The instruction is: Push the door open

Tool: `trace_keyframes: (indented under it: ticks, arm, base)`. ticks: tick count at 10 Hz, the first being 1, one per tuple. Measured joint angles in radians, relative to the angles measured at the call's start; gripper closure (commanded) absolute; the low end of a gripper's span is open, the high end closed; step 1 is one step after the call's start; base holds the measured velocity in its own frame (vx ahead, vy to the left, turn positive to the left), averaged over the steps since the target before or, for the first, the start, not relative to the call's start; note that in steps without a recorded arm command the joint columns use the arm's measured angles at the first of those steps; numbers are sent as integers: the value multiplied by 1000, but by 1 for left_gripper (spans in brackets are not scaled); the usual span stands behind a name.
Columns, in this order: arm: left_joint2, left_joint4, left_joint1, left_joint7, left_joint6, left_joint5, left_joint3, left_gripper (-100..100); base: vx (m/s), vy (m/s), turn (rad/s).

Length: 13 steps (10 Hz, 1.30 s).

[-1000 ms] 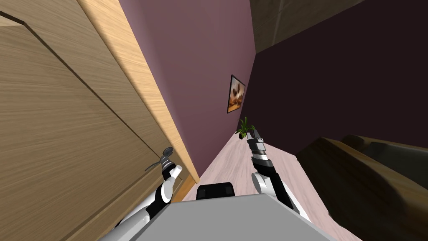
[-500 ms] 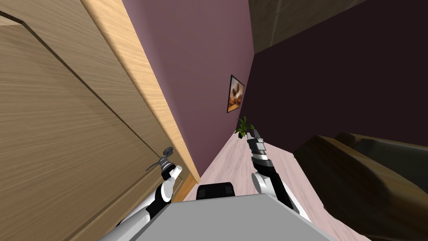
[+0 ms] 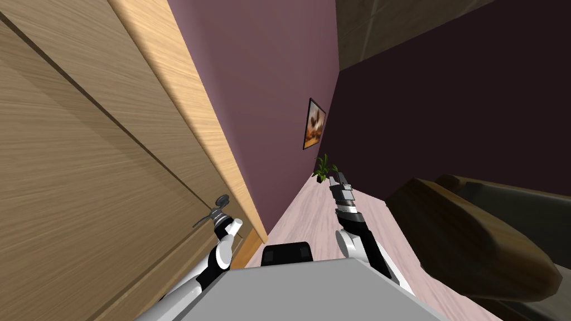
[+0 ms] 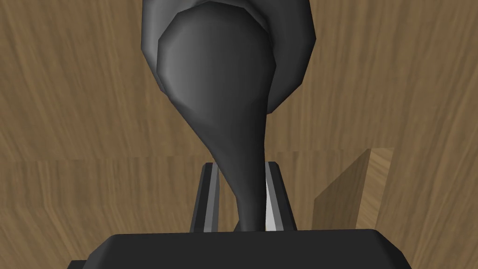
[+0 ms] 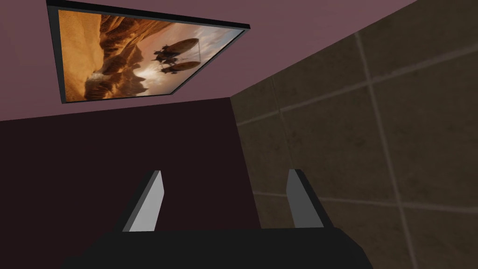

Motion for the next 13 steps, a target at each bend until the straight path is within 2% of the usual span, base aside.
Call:
trace_keyframes:
  ticks: [1, 2, 3, 4, 5, 6, 7, 8, 9, 10, 11, 13]
  arm:
    - [4, 15, -2, 0, -11, 0, 1, 100]
    - [21, 64, -13, 5, -34, -1, 0, 100]
    - [23, 81, -15, 6, -53, 4, 10, 100]
    - [39, 139, -32, 10, -90, 9, 19, 100]
    - [9, 88, -18, -3, -76, 13, 26, 100]
    - [0, 53, -11, -12, -57, 14, 28, 100]
    - [6, 63, -17, -11, -62, 14, 28, 100]
    - [39, 147, -45, 0, -106, 15, 31, 100]
    - [44, 172, -50, 1, -120, 16, 34, 100]
    - [-18, 36, -6, -26, -55, 21, 40, 100]
    - [-19, 8, -2, -34, -30, 22, 42, 100]
    - [-12, 15, -7, -25, -37, 21, 40, 100]
  base:
    - [0, 0, 0]
    - [-17, 59, -124]
    - [-26, 106, -147]
    - [-15, 87, -73]
    - [-13, 29, -6]
    - [-4, -4, 10]
    - [-7, 22, -37]
    - [-6, 42, -44]
    - [5, 26, 0]
    - [-8, -14, -3]
    - [-7, -13, 8]
    - [0, 0, 0]
